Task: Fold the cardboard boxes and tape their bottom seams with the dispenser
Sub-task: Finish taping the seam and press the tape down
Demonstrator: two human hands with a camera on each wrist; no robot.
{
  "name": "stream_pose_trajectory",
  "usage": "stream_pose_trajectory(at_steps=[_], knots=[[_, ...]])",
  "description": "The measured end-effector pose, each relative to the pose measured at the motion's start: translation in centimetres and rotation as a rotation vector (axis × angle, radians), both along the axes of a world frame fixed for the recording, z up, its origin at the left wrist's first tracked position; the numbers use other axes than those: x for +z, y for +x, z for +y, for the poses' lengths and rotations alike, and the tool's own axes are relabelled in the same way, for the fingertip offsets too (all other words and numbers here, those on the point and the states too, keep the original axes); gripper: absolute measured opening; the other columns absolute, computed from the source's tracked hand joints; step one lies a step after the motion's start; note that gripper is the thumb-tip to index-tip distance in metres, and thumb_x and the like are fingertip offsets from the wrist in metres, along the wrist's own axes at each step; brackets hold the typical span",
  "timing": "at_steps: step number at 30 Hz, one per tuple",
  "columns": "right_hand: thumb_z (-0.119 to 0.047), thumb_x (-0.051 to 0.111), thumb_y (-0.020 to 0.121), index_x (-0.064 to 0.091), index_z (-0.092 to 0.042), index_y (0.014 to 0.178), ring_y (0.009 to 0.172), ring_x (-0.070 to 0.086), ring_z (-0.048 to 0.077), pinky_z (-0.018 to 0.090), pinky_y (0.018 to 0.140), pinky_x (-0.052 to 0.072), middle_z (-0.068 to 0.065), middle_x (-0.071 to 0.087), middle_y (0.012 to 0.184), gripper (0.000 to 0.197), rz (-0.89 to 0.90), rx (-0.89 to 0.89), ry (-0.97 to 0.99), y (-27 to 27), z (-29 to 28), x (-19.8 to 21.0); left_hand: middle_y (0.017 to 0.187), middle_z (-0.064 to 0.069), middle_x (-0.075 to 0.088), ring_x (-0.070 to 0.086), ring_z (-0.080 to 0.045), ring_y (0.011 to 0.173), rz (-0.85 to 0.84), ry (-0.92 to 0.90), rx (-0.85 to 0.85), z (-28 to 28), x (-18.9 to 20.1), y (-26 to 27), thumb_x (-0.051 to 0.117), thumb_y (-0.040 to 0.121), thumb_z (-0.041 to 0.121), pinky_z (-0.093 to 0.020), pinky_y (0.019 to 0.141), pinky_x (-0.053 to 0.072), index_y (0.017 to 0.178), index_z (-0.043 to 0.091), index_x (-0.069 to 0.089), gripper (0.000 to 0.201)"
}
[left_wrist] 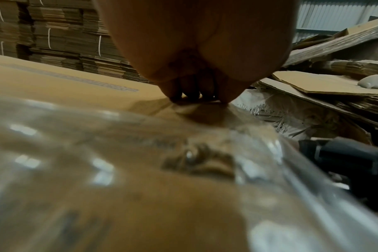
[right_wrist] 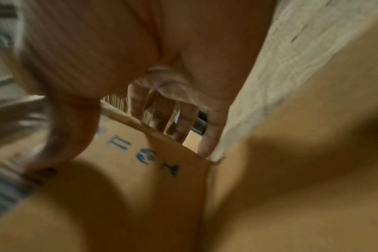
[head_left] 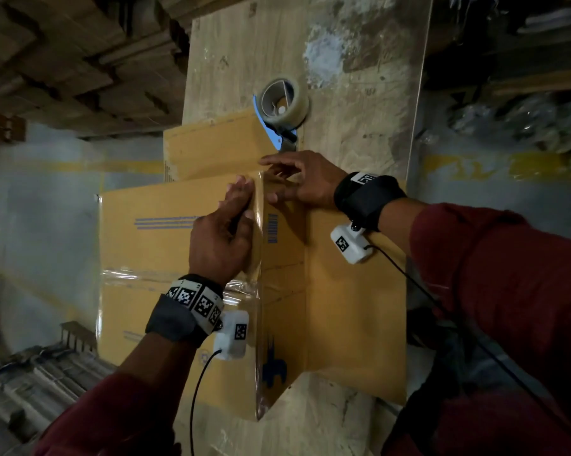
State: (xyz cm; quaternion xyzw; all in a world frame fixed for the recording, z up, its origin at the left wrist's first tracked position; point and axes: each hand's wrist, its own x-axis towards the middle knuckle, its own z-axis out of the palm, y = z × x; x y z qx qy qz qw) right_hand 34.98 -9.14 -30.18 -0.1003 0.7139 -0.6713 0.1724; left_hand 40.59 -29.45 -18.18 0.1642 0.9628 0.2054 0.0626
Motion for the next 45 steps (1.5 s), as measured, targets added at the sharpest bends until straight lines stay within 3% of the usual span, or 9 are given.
stream_pose_trajectory(at_steps=[4, 9, 14, 22, 29, 37, 41, 43, 45], knots=[[-0.042, 0.095, 0.064, 0.042, -0.033, 0.153, 0.126, 0.054, 0.009, 0.028, 0.107, 0.043, -0.002, 0.059, 0.139, 0.104, -0.057, 0.112, 0.013, 0.0, 0.8, -0.6, 0.156, -0.001, 0.048, 0.039, -0.013, 0.149, -0.076, 0.050, 0.020, -0.2, 0.2, -0.3, 0.056, 0.100, 0.022, -0.042, 0.122, 0.037, 0.149, 0.021, 0.055, 0.049], [-0.054, 0.088, 0.070, 0.049, -0.034, 0.147, 0.117, 0.060, 0.008, 0.031, 0.104, 0.048, -0.010, 0.068, 0.117, 0.089, -0.086, -0.053, -0.042, -0.4, -0.6, -1.1, 0.158, 0.002, 0.046, 0.035, -0.008, 0.150, -0.088, 0.047, 0.022, -0.4, -0.1, -0.3, 0.055, 0.101, 0.023, -0.040, 0.123, 0.035, 0.151, 0.025, 0.051, 0.050], [-0.044, 0.086, 0.077, 0.061, -0.021, 0.135, 0.112, 0.061, 0.007, 0.027, 0.098, 0.049, -0.005, 0.066, 0.121, 0.066, 0.009, -0.105, -0.028, 0.2, -1.9, -1.3, 0.157, 0.001, 0.047, 0.037, -0.011, 0.149, -0.081, 0.042, 0.019, -0.4, 0.0, -0.3, 0.056, 0.101, 0.023, -0.030, 0.122, 0.034, 0.150, 0.022, 0.052, 0.049], [-0.079, 0.074, 0.065, 0.032, -0.039, 0.155, 0.129, 0.054, 0.025, 0.045, 0.106, 0.046, -0.001, 0.060, 0.138, 0.108, 0.034, -0.160, 0.099, 2.9, -2.1, -1.0, 0.157, 0.003, 0.045, 0.036, -0.012, 0.150, -0.104, -0.003, -0.005, 0.0, 0.9, -0.3, 0.057, 0.100, 0.030, -0.016, 0.119, 0.031, 0.151, 0.024, 0.049, 0.052], [-0.084, 0.074, 0.057, 0.019, -0.037, 0.159, 0.142, 0.039, 0.031, 0.052, 0.114, 0.038, 0.006, 0.046, 0.153, 0.125, -0.040, -0.212, 0.127, 4.4, -2.5, -0.6, 0.160, 0.000, 0.042, 0.033, -0.018, 0.152, -0.101, -0.054, -0.040, 0.1, 1.2, 0.0, 0.057, 0.101, 0.025, -0.005, 0.113, 0.026, 0.155, 0.019, 0.047, 0.055], [-0.082, 0.074, 0.063, 0.011, -0.031, 0.162, 0.149, 0.028, 0.029, 0.045, 0.124, 0.018, 0.005, 0.027, 0.164, 0.128, 0.001, -0.175, 0.214, 7.4, -3.9, -0.2, 0.133, 0.002, 0.068, 0.063, -0.006, 0.126, -0.139, 0.085, 0.216, -1.0, 4.2, 3.2, 0.074, 0.096, 0.025, -0.036, 0.108, 0.052, 0.139, 0.020, 0.064, 0.044], [-0.085, 0.074, 0.058, 0.013, -0.028, 0.162, 0.146, 0.029, 0.034, 0.045, 0.122, 0.022, 0.008, 0.030, 0.163, 0.133, 0.002, -0.178, 0.267, 7.4, -3.1, 0.8, 0.121, 0.007, 0.072, 0.067, -0.009, 0.086, -0.085, -0.147, 0.180, -2.6, 4.8, 7.2, 0.074, 0.095, 0.037, -0.019, 0.084, 0.054, 0.138, 0.031, 0.065, 0.045], [-0.094, 0.068, 0.049, 0.006, -0.030, 0.162, 0.148, 0.025, 0.035, 0.048, 0.122, 0.022, 0.009, 0.024, 0.165, 0.144, 0.047, -0.184, 0.298, 7.8, -2.8, 0.7, 0.136, 0.008, 0.066, 0.069, -0.007, 0.099, -0.036, -0.124, 0.219, -3.0, 4.7, 9.4, 0.074, 0.094, 0.040, -0.015, 0.091, 0.053, 0.140, 0.029, 0.064, 0.048], [-0.097, 0.067, 0.043, -0.004, -0.034, 0.161, 0.153, 0.016, 0.034, 0.050, 0.124, 0.018, 0.009, 0.014, 0.168, 0.152, 0.075, -0.182, 0.322, 8.8, -3.1, 0.5, 0.145, 0.003, 0.061, 0.063, -0.012, 0.125, 0.005, -0.093, 0.280, -3.4, 4.1, 12.1, 0.072, 0.094, 0.045, -0.032, 0.105, 0.053, 0.142, 0.026, 0.062, 0.054]])
